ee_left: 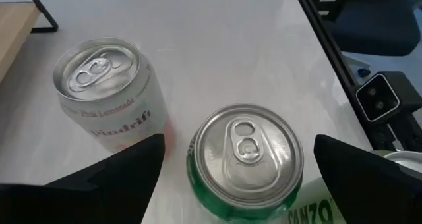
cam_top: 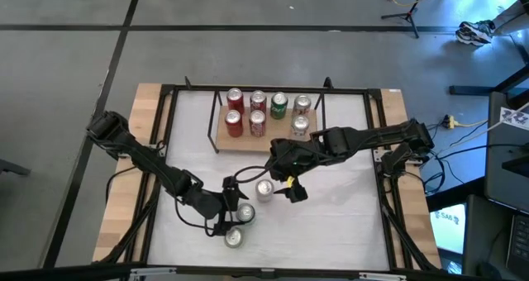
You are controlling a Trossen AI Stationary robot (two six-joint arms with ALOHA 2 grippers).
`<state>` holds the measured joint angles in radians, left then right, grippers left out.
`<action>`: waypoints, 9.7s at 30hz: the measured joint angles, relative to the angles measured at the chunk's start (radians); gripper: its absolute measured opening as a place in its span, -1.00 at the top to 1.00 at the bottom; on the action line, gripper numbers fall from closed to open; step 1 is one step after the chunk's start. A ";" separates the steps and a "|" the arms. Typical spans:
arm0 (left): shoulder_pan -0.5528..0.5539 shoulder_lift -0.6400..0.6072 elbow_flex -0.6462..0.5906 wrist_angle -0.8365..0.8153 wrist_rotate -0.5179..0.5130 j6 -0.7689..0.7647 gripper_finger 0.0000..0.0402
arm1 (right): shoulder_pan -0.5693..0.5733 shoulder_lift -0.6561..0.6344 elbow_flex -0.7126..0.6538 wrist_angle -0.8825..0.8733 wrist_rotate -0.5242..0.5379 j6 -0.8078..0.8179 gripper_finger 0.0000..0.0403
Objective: Place canned beverage on shelf
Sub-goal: Put the green soda can on the shelf aligned with the other green soda can
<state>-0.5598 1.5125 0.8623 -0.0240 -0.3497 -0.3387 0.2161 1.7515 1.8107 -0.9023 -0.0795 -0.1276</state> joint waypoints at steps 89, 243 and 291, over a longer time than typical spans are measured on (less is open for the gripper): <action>0.261 -0.174 -0.001 -0.202 0.022 0.009 -0.42 | 0.000 0.000 0.000 0.041 0.000 -0.001 -0.95; 0.250 -0.786 -0.195 -0.230 -0.043 0.110 -0.75 | -0.204 0.380 0.000 0.339 -0.020 -0.168 -0.95; 0.250 -0.786 -0.196 -0.230 -0.042 0.105 -0.75 | -0.208 0.323 -0.002 0.238 -0.074 -0.108 -0.48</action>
<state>-0.3101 0.7261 0.6666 -0.2539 -0.3920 -0.2333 0.0085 2.0748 1.8091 -0.6642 -0.1535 -0.2357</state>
